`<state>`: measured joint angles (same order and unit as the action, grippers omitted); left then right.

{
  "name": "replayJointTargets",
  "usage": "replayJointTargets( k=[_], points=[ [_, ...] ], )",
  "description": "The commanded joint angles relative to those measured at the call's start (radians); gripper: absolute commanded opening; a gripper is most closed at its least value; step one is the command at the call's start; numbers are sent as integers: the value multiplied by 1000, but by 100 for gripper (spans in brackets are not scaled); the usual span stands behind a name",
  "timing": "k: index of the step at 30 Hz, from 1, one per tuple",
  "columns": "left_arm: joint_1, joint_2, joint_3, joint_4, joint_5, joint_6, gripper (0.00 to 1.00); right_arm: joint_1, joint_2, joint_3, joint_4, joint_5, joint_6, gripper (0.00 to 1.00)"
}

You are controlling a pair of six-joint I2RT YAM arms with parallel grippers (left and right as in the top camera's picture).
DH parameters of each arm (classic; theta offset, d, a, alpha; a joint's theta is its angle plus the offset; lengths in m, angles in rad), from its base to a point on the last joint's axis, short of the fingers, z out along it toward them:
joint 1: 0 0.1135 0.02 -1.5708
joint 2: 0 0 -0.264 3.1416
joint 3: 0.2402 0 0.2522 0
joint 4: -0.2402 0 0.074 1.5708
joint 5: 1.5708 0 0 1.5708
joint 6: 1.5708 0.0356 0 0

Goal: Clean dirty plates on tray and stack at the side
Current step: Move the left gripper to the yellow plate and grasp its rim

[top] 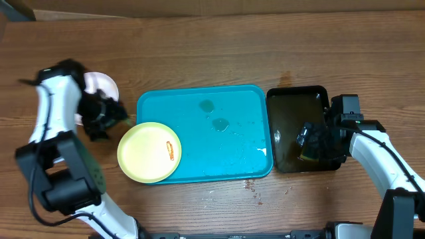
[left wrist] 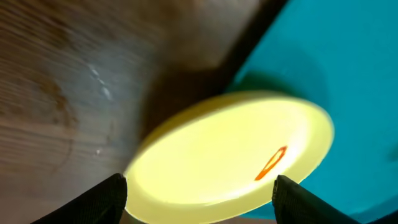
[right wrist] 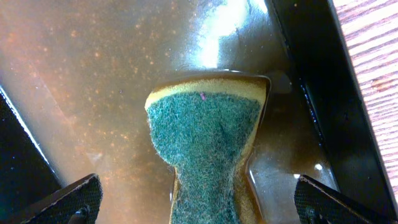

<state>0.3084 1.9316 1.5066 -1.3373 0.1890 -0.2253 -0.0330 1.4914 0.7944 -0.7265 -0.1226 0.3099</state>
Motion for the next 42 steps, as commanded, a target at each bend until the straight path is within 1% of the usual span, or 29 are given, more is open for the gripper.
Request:
replayJointTargets(
  k=[1,4,11,13,14,15,17,20,27,30,31,34,36,40,42],
  points=[
    [-88,-23,-61,-17,-170,-2,76,-2,-4,-3,4,10,-4,100],
    [-127,-23,-77,-29,-275,-68,77,-2,-4,-3,4,10,-4,100],
    [-125,-23,-64,-26,-276,-58,77,-2,-4,-3,4,10,-4,100],
    [-112,-23,-53,-27,-296,-60,71,-2,-4,-3,4,10,-4,100],
    [-109,-23,-53,-29,-313,-66,62,-2,-4,-3,4,10,-4,100],
    [-105,-23,-53,-46,-357,-100,55,-2,-4,-3,4,10,-4,100],
    [-100,-23,-69,-76,-422,-176,54,-2,-4,-3,4,10,-4,100],
    [-100,-23,-119,-44,-426,-190,54,-2,-4,-3,4,10,-4,100],
    [-101,-23,-257,83,-324,-154,49,-2,-4,-3,4,10,-4,100],
    [-101,-23,-263,93,-248,-121,31,-2,-4,-3,4,10,-4,100],
    [-101,-23,-262,98,-199,-92,26,-2,-4,-3,4,10,-4,100],
    [-105,-23,-262,113,-55,-7,25,-2,-4,-3,4,10,-4,100],
    [-111,-23,-262,117,26,16,24,-2,-4,-3,4,10,-4,100],
    [-145,-23,-262,119,106,24,19,-2,-4,-3,4,10,-4,100],
    [-192,-23,-262,125,127,23,18,-2,-4,-3,4,10,-4,100]
  ],
)
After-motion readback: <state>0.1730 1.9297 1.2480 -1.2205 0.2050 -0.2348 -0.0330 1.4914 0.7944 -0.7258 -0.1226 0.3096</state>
